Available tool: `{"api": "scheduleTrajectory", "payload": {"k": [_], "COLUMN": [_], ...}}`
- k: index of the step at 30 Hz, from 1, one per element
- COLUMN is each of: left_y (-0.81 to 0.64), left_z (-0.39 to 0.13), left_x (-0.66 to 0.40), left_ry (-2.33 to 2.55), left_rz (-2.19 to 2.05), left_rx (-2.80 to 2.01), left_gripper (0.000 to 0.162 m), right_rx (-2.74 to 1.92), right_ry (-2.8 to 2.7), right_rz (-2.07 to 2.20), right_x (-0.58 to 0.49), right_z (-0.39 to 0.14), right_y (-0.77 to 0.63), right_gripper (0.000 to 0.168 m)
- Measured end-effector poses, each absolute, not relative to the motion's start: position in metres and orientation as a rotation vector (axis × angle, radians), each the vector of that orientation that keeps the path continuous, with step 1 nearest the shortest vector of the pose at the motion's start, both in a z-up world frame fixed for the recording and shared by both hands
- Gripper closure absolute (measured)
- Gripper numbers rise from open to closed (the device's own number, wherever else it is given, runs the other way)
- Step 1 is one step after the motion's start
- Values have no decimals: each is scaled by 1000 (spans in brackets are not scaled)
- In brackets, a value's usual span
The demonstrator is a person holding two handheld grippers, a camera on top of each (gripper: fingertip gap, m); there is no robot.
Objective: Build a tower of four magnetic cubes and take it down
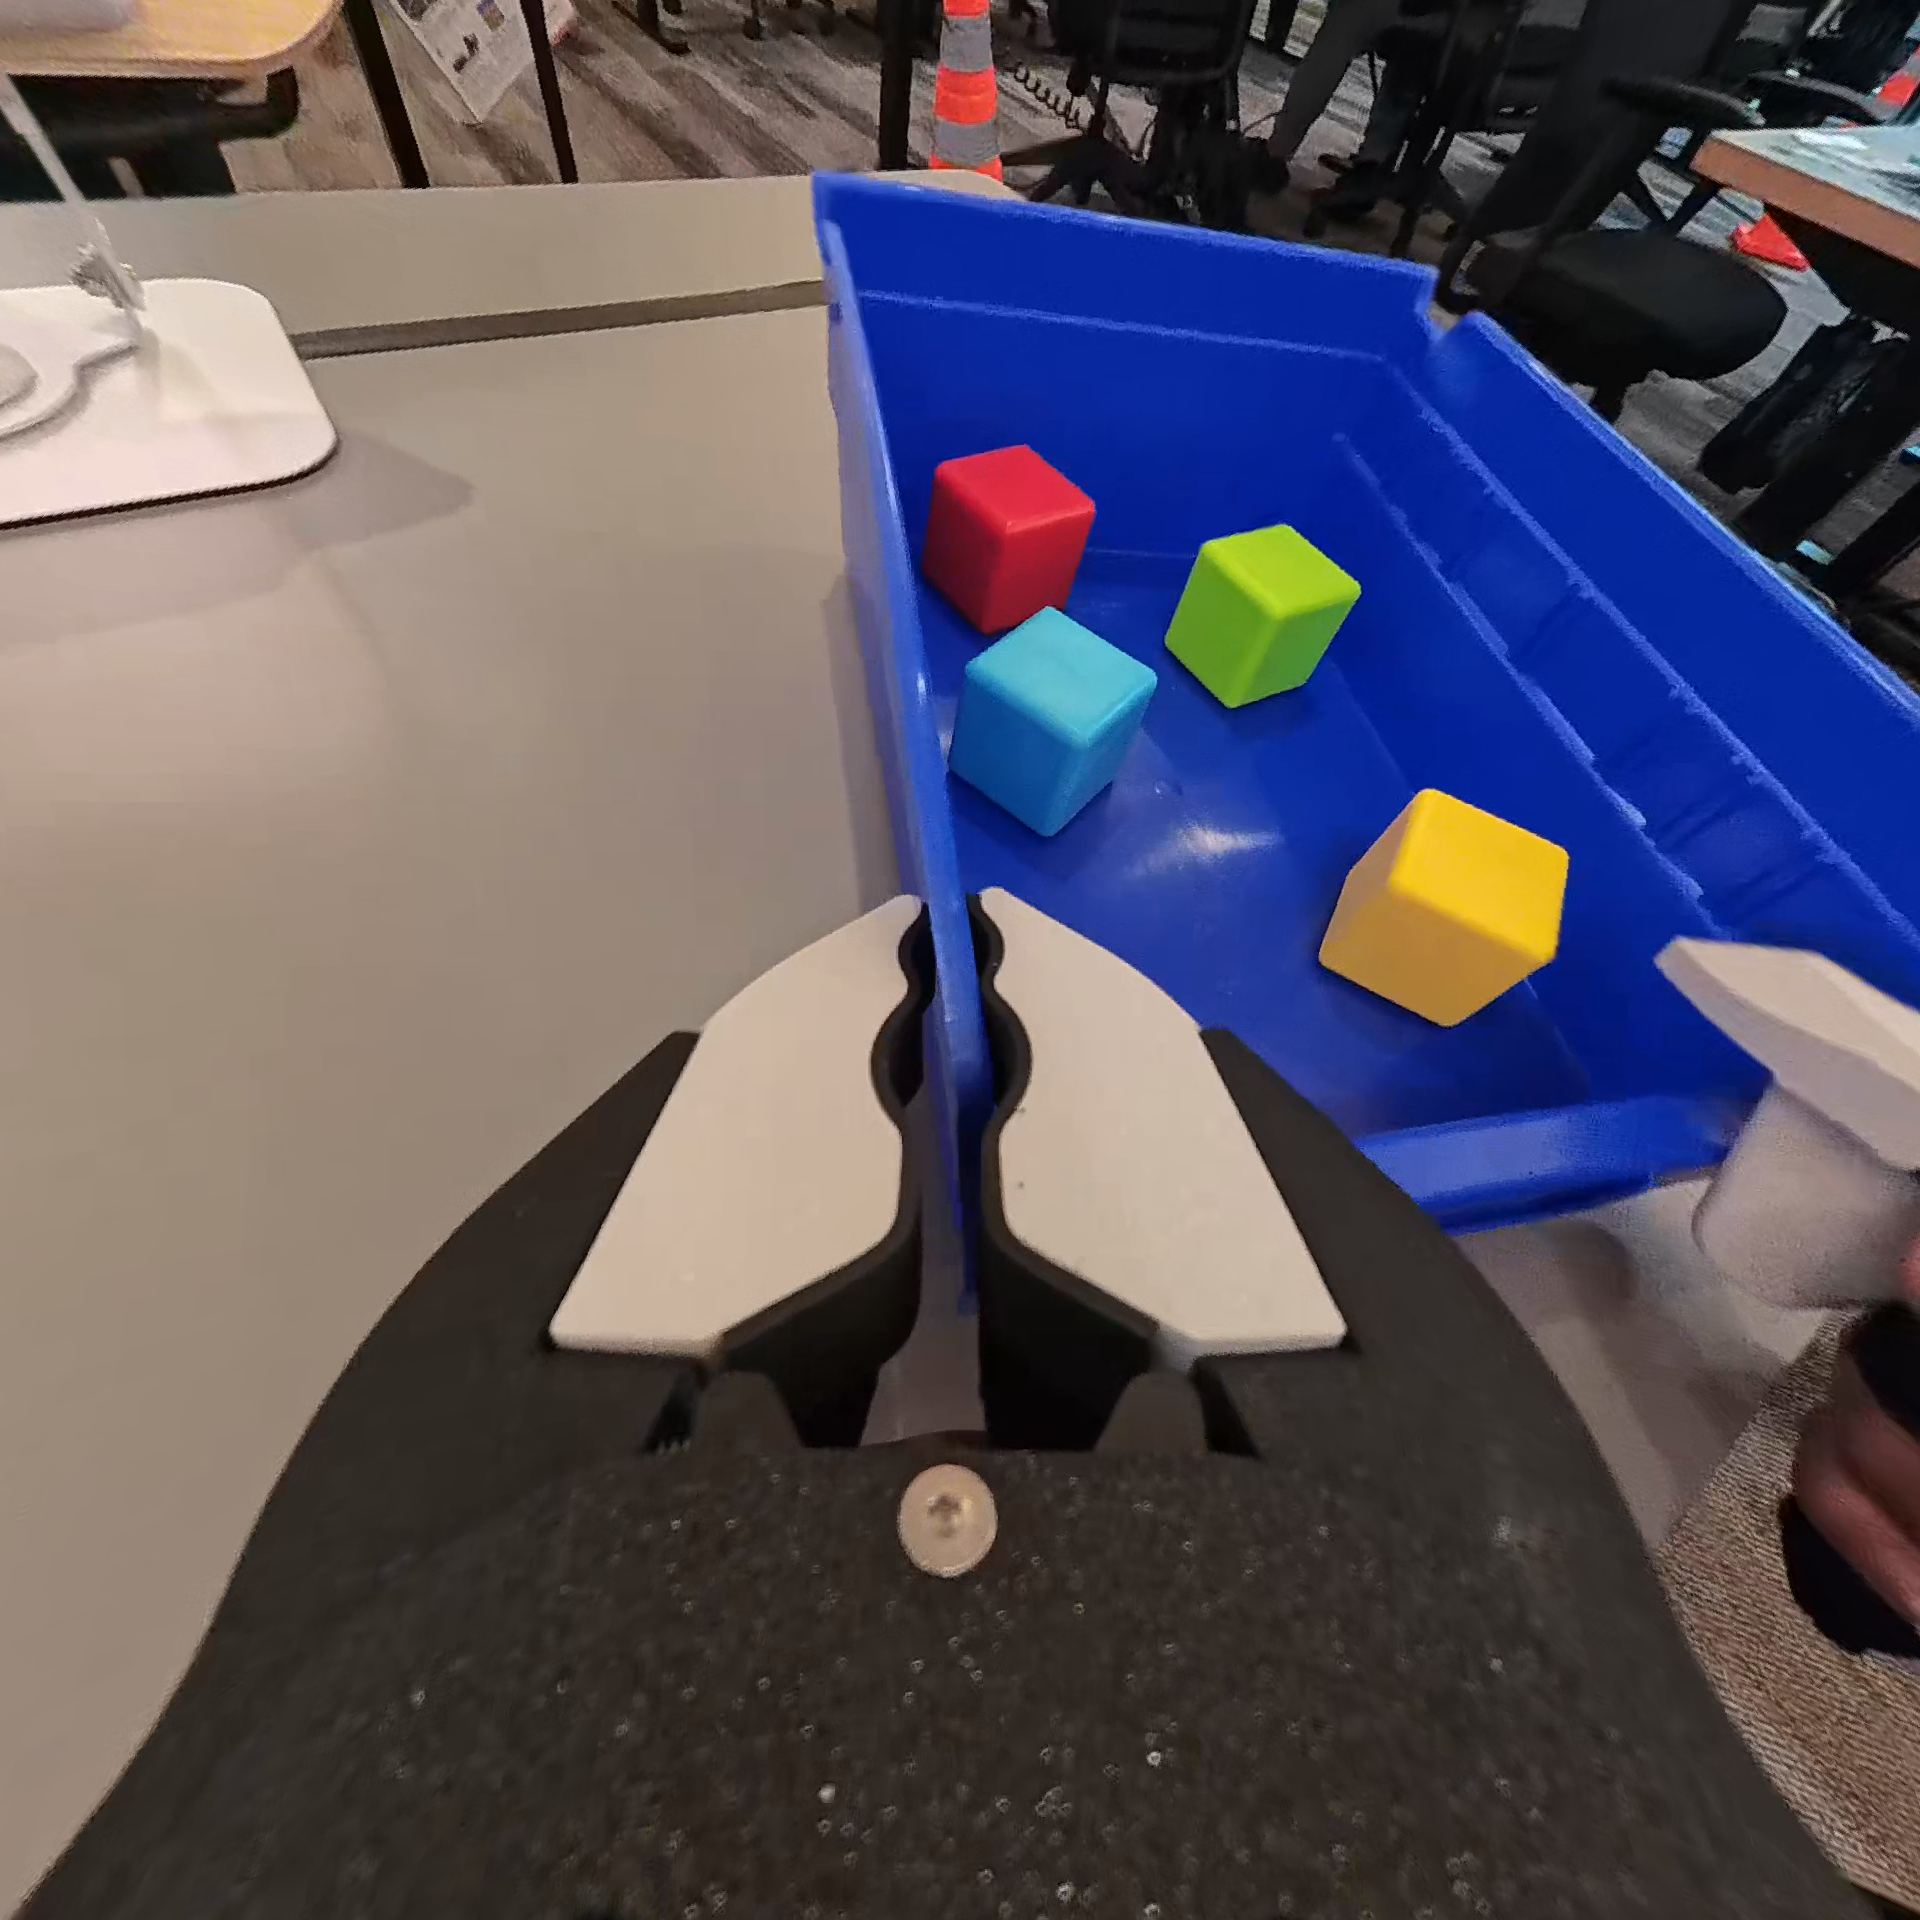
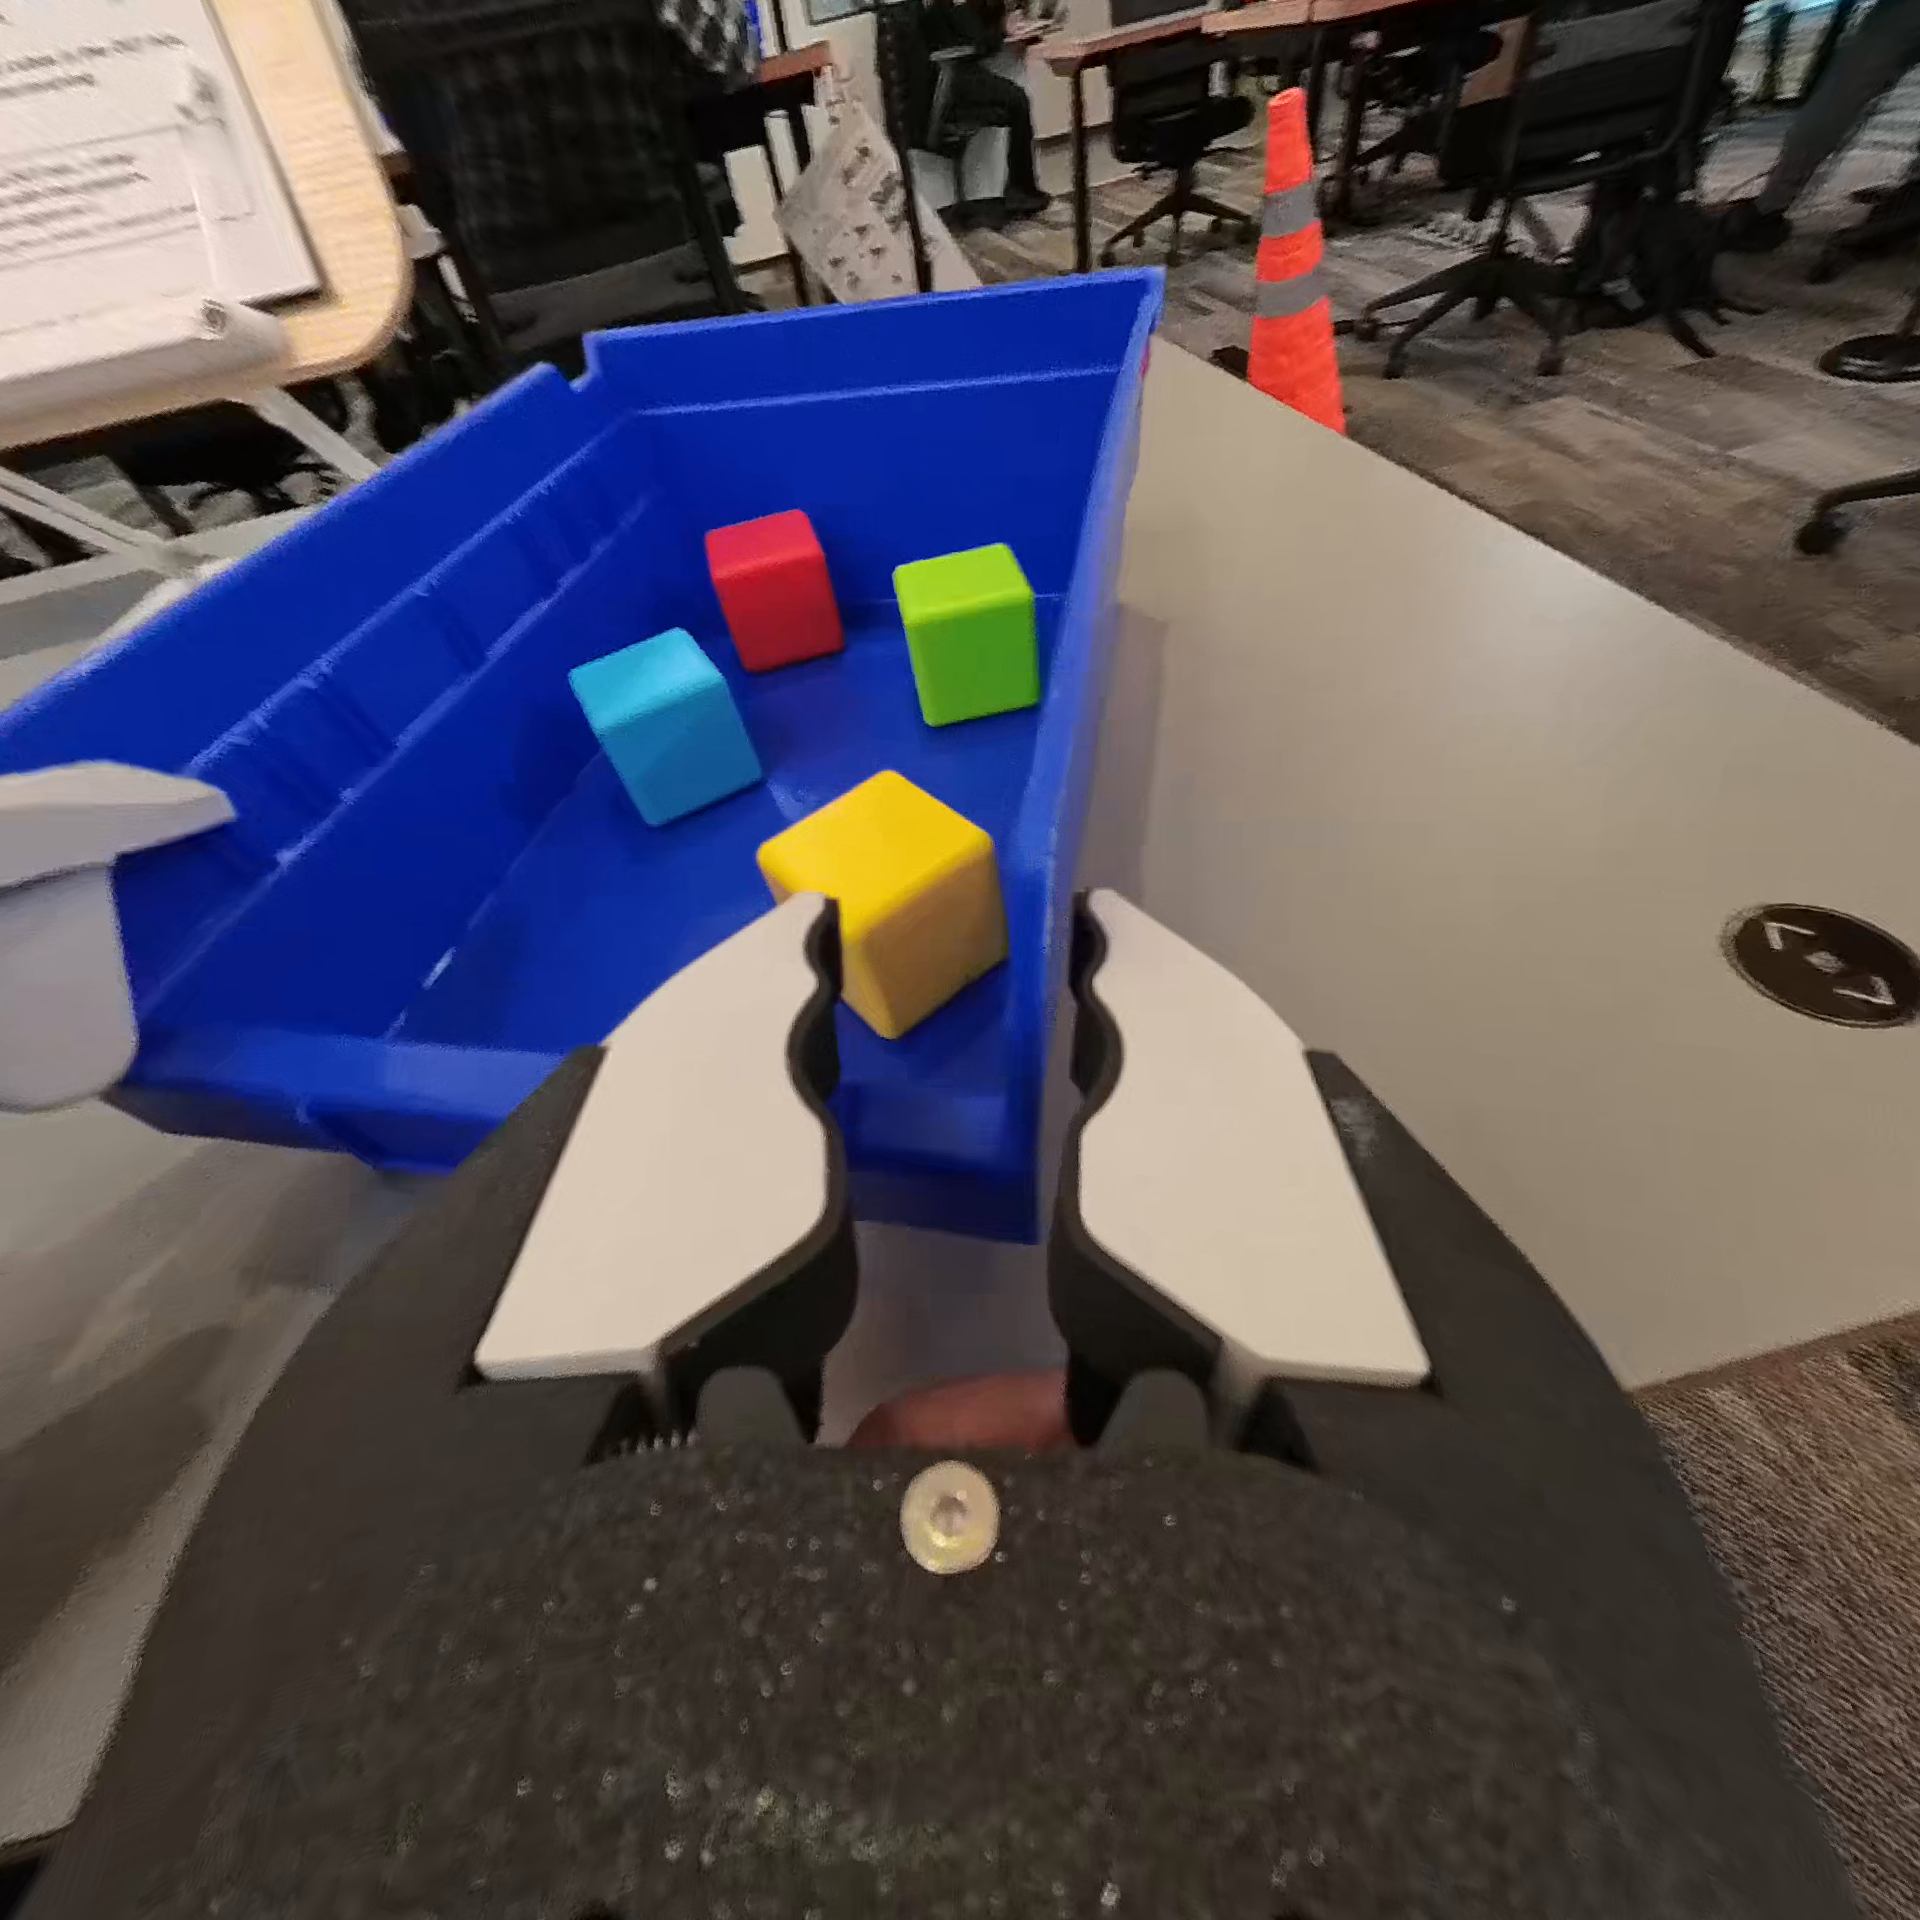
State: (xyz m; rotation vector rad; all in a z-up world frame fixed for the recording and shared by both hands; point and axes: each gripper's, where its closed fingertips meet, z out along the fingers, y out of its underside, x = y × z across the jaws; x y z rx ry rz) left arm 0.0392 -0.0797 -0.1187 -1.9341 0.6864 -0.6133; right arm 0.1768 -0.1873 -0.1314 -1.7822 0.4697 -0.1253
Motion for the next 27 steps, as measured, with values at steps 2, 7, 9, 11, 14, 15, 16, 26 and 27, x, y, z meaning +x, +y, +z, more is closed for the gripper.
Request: {"api": "scheduleTrajectory", "payload": {"k": [2, 7, 9, 11, 14, 15, 16, 26, 27], "left_y": [-87, -83, -80, -77, -71, -70, -69, -54, -52], "left_z": [-119, -111, -105, -95, -84, -81, -80, -109, -113], "left_x": [31, -14, -38, -67, -119, -138, -157, -284, -288], "left_ry": [684, 619, 583, 540, 477, 460, 445, 295, 289], "left_rz": [-581, -510, -472, -437, -376, -352, -324, -187, -190], "left_rx": [-1924, -1927, -1909, -1886, -1870, -1866, -1864, -1969, -1978], "left_gripper": [157, 158, 158, 158, 158, 158, 158, 158, 158], "right_rx": [-1776, -1766, -1745, -1712, -1676, -1675, -1681, -1784, -1791], "right_ry": [469, 455, 451, 441, 404, 379, 351, 211, 210], "right_rz": [-115, -74, -72, -38, 33, 48, 62, 156, 157], "right_x": [173, 147, 127, 101, 54, 36, 19, -97, -101], "right_z": [-129, -120, -113, -103, -92, -91, -91, -106, -107], "right_y": [-187, -179, -170, -160, -143, -137, -131, -82, -79], "right_gripper": [132, 164, 165, 165, 164, 165, 165, 164, 164]}}
